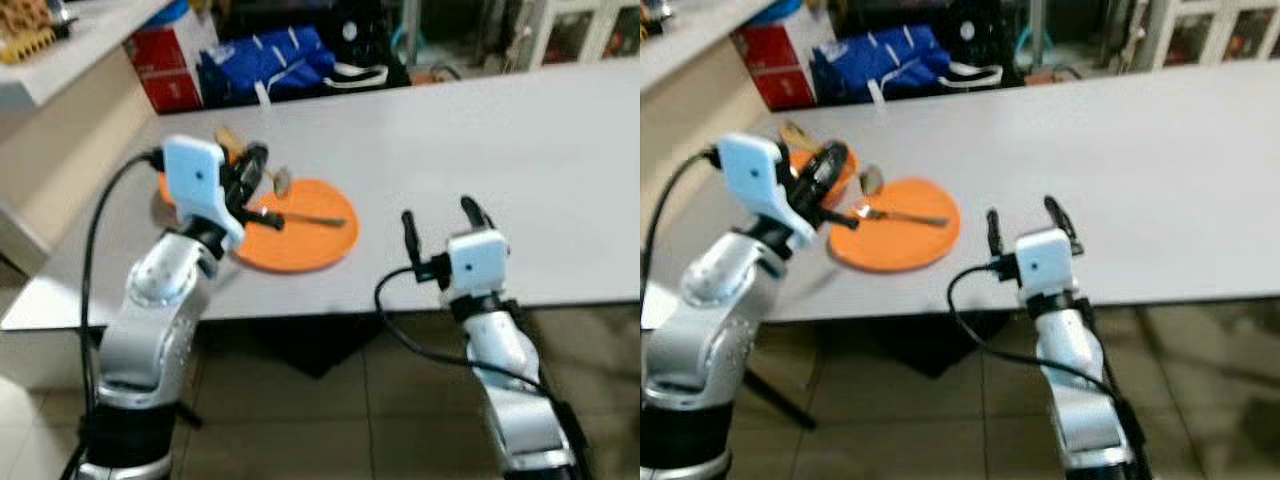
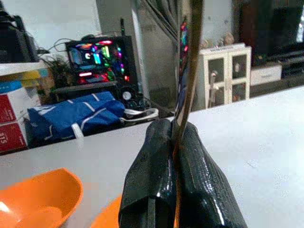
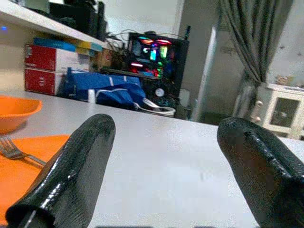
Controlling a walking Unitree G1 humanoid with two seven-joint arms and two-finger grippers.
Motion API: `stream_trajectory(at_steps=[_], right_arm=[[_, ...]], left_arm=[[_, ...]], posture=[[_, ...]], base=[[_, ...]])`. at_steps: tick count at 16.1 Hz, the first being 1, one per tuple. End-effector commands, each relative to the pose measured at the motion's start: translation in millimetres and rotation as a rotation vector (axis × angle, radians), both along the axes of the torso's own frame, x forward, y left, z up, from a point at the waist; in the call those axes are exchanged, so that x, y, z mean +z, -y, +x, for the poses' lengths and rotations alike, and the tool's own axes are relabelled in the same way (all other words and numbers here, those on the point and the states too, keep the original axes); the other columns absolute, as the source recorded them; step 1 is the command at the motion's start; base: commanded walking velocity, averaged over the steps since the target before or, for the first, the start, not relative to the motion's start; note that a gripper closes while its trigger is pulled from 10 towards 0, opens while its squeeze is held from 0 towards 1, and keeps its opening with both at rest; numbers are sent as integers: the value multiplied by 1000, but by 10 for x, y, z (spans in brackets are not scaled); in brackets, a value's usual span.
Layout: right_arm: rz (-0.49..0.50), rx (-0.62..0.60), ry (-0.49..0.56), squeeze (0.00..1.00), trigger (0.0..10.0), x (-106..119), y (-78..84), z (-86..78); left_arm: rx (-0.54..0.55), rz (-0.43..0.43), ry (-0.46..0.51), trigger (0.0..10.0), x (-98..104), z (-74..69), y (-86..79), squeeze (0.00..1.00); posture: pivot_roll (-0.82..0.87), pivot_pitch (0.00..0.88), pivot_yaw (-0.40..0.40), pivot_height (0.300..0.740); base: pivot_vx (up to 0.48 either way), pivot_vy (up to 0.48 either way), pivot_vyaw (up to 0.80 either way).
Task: Setting the table
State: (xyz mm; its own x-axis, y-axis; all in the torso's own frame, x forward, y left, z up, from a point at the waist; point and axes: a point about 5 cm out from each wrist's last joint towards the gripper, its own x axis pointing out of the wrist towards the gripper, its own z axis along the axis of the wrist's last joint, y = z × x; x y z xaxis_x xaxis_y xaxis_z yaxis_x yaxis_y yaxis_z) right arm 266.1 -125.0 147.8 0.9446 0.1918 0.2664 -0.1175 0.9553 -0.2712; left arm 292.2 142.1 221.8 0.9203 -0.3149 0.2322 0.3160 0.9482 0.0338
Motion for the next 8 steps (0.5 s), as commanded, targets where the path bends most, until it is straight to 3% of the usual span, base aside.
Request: stream_trajectory(at_steps=[1, 6, 8], right_arm=[[-5, 19, 9, 0, 10000, 20, -61, -5], [4, 32, 7, 0, 10000, 16, -92, -6], [5, 35, 8, 0, 10000, 15, -96, -7]], left_arm=[[31, 0, -4, 0, -4, 0, -90, 0], [3, 101, 19, 0, 31, 125, -138, 0], [-2, 158, 2, 0, 58, 278, -215, 0]], posture=[[-174, 0, 157, 740], [-166, 0, 157, 740], [-172, 0, 161, 740]], base=[[0, 0, 0], [0, 0, 0], [0, 0, 0]])
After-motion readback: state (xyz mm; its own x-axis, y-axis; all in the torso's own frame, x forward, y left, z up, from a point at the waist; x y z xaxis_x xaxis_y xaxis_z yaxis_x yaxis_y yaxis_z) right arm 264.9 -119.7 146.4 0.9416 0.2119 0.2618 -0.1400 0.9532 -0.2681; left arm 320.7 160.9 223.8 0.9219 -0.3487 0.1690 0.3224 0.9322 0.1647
